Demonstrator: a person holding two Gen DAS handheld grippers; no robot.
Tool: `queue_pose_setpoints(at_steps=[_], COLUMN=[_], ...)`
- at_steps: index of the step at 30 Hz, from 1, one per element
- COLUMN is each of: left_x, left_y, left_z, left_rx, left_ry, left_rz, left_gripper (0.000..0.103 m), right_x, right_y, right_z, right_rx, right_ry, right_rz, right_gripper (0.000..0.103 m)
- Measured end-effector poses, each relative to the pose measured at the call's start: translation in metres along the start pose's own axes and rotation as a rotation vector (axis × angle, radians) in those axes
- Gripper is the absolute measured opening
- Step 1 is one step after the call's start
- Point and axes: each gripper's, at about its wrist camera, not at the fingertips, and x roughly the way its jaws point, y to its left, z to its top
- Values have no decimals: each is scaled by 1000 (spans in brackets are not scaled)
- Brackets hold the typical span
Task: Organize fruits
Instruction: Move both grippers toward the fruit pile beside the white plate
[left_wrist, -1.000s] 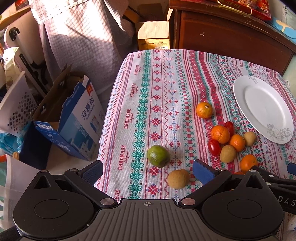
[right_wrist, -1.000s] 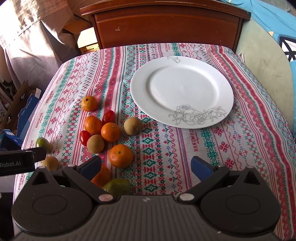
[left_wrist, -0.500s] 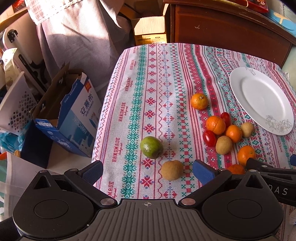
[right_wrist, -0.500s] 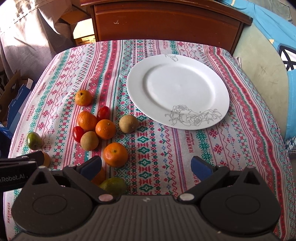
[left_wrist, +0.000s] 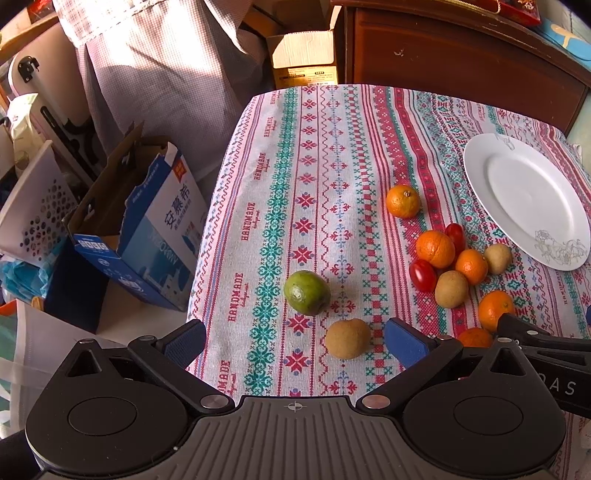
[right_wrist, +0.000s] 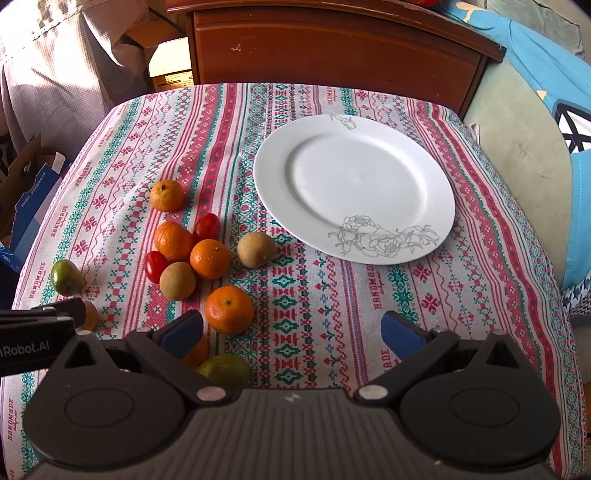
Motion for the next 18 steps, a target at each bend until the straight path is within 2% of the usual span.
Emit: queue_pose_setpoints(at_steps=[18], left_x=[1], left_y=[1], left_z=[-1], left_rx=[3], left_ry=[4], left_rz=[-16], left_gripper=[102], right_x=[1], right_y=[1], right_z=[-1], right_rx=[-3], right_ry=[-2], right_rz=[-12], right_gripper=[102])
